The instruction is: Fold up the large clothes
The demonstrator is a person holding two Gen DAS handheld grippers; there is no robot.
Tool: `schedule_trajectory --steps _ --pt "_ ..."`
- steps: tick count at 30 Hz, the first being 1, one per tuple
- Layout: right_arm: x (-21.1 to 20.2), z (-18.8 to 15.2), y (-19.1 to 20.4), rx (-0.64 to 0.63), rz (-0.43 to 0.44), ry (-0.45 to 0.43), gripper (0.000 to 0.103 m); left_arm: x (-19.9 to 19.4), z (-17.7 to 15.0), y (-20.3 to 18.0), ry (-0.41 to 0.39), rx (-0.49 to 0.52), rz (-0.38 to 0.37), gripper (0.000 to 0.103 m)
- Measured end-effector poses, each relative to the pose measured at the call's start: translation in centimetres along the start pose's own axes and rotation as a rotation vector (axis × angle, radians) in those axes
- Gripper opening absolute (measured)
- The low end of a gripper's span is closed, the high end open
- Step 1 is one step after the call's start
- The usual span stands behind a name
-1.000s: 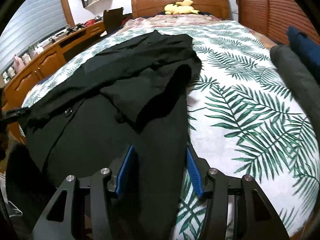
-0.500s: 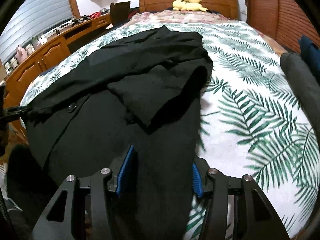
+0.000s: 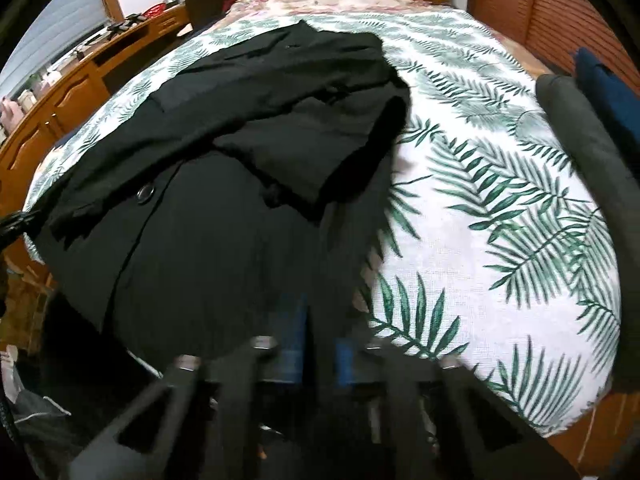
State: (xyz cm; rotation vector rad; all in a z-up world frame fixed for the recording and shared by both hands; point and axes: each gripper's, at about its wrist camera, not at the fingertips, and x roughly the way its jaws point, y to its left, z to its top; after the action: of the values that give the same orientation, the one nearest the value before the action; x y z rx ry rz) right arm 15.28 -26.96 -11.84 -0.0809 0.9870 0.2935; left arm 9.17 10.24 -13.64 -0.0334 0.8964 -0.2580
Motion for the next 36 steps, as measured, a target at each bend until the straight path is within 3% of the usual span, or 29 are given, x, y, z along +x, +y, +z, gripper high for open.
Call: schedule_trajectory --steps 6,12,22,30,33,36 --pt "-2.8 0.7 -0.7 0.054 0.041 -0.122 0.003 -2.7 1.7 -0.8 -0.084 0.021 -0.012 0.005" --pt "-6.4 1.7 -1.2 0.062 0.109 -0.276 0.003 -6.4 3.1 -3.1 -0.199 0.008 0.024 0.005" --pt "-17.4 0.8 -1.3 -0.059 0.140 -0.489 0.003 -16.0 4.6 -6.5 -0.370 0.034 0.121 0.004" --pt "-24.0 -5.1 -2.7 -0.106 0.123 -0.564 0.003 -22.3 2.3 -7.5 -0.452 0.041 0.117 0.004" --pt "-24.4 -6.6 -3.0 -0.113 0.127 -0.558 0.003 -21.9 2.0 -7.0 -0.452 0.038 0.125 0.004" --pt "-22.4 -5.9 -2.4 -0.128 0.124 -0.508 0.003 -19.5 2.4 -5.2 -0.399 0.006 0.117 0.004"
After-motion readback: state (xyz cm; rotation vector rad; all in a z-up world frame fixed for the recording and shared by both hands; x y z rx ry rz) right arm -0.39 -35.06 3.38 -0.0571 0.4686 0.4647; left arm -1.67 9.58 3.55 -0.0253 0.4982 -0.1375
